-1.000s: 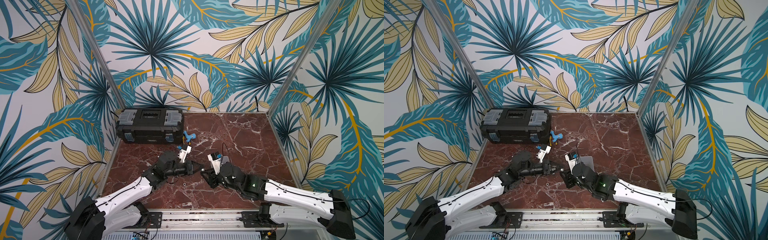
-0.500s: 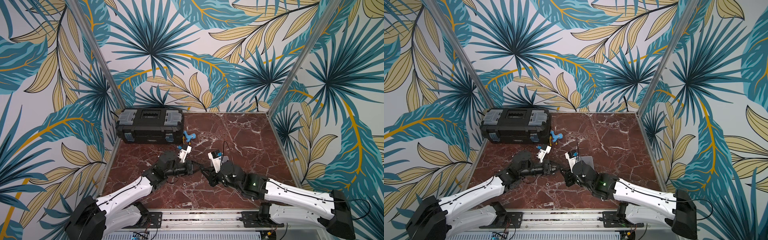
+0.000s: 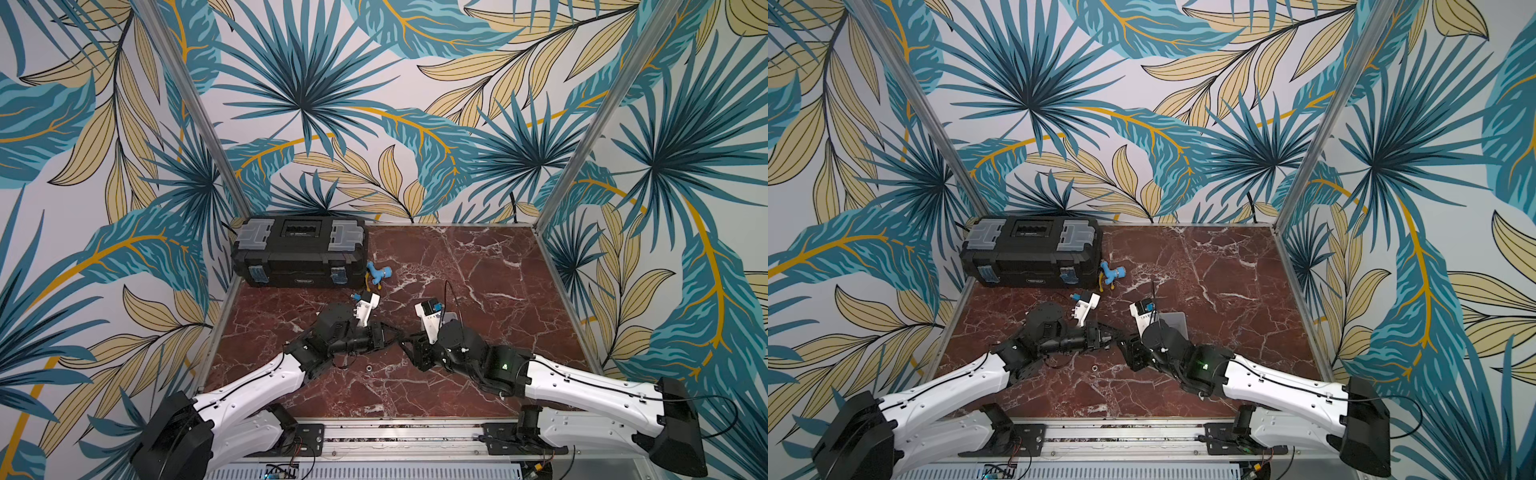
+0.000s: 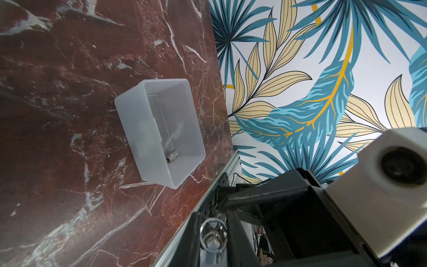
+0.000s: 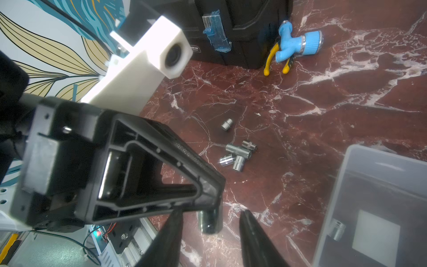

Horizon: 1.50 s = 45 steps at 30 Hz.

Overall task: Put the socket on the desktop into the storage box
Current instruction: Pick up the socket head at the center of the board, then place the socket head in the storage box.

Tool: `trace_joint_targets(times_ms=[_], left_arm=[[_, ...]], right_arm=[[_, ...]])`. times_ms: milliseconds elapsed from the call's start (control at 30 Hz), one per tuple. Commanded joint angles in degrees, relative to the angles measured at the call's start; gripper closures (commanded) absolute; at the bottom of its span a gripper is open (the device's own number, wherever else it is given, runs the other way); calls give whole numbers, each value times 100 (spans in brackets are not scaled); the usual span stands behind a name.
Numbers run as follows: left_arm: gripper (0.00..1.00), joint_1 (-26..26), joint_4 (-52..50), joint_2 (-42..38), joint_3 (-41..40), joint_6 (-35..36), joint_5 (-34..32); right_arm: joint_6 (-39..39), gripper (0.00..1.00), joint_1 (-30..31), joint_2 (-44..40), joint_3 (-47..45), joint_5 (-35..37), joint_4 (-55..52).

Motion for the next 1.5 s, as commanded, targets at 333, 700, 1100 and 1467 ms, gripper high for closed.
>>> trace_joint_targets(times_ms=[333,700,1100,1467], left_arm=[[100,-33,294,-133,-80,15,182],[100,-33,42,-125,-88,207,99],[38,-26,-1609,-715,430,1138,-859],[45,-35,-3896,-1479,1045,2369,-3021]], right_arm=[[32,68,3,404,50,-153,38],[67,75,4,268,64,-67,-31],[238,100,5,292,236,544,-823],[938,100,-1081,368,615,638,-2702]])
